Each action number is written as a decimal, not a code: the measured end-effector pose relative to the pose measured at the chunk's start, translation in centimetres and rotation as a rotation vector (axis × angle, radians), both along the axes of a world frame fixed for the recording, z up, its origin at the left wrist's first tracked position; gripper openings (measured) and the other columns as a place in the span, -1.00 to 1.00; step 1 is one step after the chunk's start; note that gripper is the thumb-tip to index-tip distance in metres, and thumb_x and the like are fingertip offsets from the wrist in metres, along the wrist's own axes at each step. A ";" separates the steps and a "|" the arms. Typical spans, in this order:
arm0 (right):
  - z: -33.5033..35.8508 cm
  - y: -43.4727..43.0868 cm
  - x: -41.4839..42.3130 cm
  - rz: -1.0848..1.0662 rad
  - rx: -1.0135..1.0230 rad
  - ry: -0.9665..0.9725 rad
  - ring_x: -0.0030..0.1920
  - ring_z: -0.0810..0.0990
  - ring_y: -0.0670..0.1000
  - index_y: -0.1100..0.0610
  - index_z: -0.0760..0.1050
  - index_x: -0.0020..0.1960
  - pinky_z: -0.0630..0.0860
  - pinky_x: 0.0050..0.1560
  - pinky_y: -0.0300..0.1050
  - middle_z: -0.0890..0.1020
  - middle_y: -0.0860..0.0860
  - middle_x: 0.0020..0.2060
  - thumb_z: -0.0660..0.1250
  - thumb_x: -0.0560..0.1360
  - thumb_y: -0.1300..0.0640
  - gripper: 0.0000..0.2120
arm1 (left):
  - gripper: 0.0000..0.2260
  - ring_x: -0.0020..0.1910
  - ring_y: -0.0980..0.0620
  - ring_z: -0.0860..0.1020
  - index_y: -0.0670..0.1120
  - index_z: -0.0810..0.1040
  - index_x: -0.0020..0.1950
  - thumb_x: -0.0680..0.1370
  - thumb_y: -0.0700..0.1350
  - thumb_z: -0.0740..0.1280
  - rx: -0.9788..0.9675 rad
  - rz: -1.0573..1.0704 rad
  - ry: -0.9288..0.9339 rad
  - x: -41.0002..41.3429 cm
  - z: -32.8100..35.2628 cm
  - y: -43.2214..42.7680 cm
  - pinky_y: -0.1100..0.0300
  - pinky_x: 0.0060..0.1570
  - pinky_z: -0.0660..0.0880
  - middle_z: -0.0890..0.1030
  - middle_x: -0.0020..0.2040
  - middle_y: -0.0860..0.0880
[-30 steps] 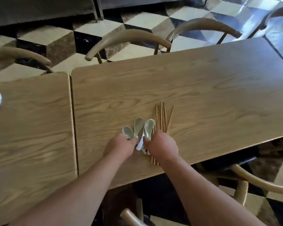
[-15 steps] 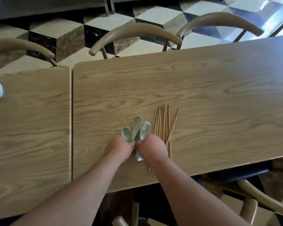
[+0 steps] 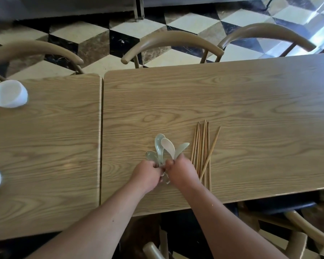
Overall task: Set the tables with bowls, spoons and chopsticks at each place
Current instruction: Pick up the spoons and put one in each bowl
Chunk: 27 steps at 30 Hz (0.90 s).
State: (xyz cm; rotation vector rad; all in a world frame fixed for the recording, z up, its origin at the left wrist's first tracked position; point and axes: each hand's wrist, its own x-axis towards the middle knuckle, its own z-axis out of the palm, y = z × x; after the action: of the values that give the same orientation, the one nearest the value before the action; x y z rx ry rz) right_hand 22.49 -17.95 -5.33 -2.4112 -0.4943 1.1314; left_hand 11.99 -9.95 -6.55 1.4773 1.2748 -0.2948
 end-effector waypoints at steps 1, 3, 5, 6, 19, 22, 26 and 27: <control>0.3 -0.1 0.0 -0.001 0.013 -0.007 -0.27 0.59 -0.01 0.21 0.44 0.20 0.44 -0.36 -0.12 0.60 0.01 -0.18 0.23 0.67 0.13 -0.82 | -0.71 -0.51 0.03 0.47 -0.12 0.70 -0.17 0.66 0.02 0.39 -0.012 0.008 -0.014 -0.2 0.1 -0.2 0.15 -0.37 0.41 0.64 -0.41 0.01; 0.6 -0.4 0.0 0.013 0.014 -0.026 -0.25 0.59 -0.04 0.16 0.41 0.27 0.42 -0.36 -0.14 0.58 -0.03 -0.18 0.21 0.67 0.17 -0.81 | -0.69 -0.51 0.05 0.46 -0.15 0.72 -0.10 0.67 0.04 0.38 -0.024 0.021 -0.038 -0.6 0.3 -0.7 0.10 -0.31 0.42 0.64 -0.42 0.01; 0.4 -0.6 -0.1 0.052 -0.006 -0.059 -0.26 0.59 -0.07 0.11 0.41 0.29 0.41 -0.38 -0.16 0.58 -0.05 -0.17 0.20 0.67 0.20 -0.80 | -0.72 -0.53 0.09 0.45 -0.11 0.71 -0.09 0.68 0.05 0.37 -0.027 0.044 -0.052 -1.2 0.5 -1.0 0.11 -0.29 0.41 0.64 -0.42 0.03; 0.2 -0.6 -0.3 0.063 -0.009 -0.078 -0.26 0.60 -0.06 0.10 0.42 0.29 0.43 -0.38 -0.15 0.59 -0.05 -0.17 0.19 0.67 0.21 -0.80 | -0.73 -0.52 0.10 0.45 -0.07 0.69 -0.10 0.68 0.04 0.36 -0.026 0.058 -0.059 -1.6 0.6 -1.1 0.11 -0.28 0.41 0.64 -0.42 0.04; 0.3 2.0 -5.0 0.195 -0.097 -0.007 -0.37 0.55 -0.07 0.06 0.51 -0.13 0.43 -0.39 -0.17 0.61 -0.06 -0.30 0.34 0.61 0.08 -0.86 | -0.75 -0.33 0.13 0.50 -0.06 0.63 -0.06 0.72 0.04 0.31 -0.013 0.144 -0.101 -9.7 3.5 1.5 0.19 -0.23 0.40 0.59 -0.29 0.06; 1.7 4.0 -7.7 0.097 0.037 0.164 -0.39 0.50 -0.03 0.15 0.60 -0.04 0.43 -0.35 -0.08 0.58 -0.01 -0.34 0.34 0.61 0.05 -0.82 | -0.74 -0.30 0.07 0.51 -0.10 0.66 -0.03 0.71 0.04 0.34 -0.021 0.167 -0.129 -12.0 4.6 2.7 0.15 -0.20 0.41 0.57 -0.34 0.06; 4.3 6.8 -12.4 -0.035 0.144 0.307 -0.31 0.59 0.00 0.11 0.65 0.00 0.55 -0.35 -0.07 0.67 0.03 -0.25 0.31 0.68 -0.01 -0.76 | -0.71 -0.38 0.06 0.45 -0.06 0.61 -0.21 0.69 0.00 0.38 -0.021 0.188 -0.185 -15.9 6.4 4.4 0.11 -0.22 0.37 0.51 -0.42 0.07; 4.8 7.4 -13.7 -0.059 0.151 0.318 -0.29 0.62 0.02 0.11 0.65 0.01 0.57 -0.35 -0.07 0.69 0.05 -0.22 0.31 0.68 -0.01 -0.76 | -0.70 -0.39 0.08 0.45 -0.05 0.59 -0.22 0.69 0.00 0.38 -0.005 0.181 -0.198 -17.0 7.1 4.9 0.15 -0.24 0.36 0.51 -0.43 0.08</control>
State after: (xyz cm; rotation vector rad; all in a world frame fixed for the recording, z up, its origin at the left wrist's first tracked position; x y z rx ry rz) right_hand 8.84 -10.53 -0.49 -2.0535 -0.3856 1.3675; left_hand -5.03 -5.01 0.51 1.3410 1.2353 -0.0311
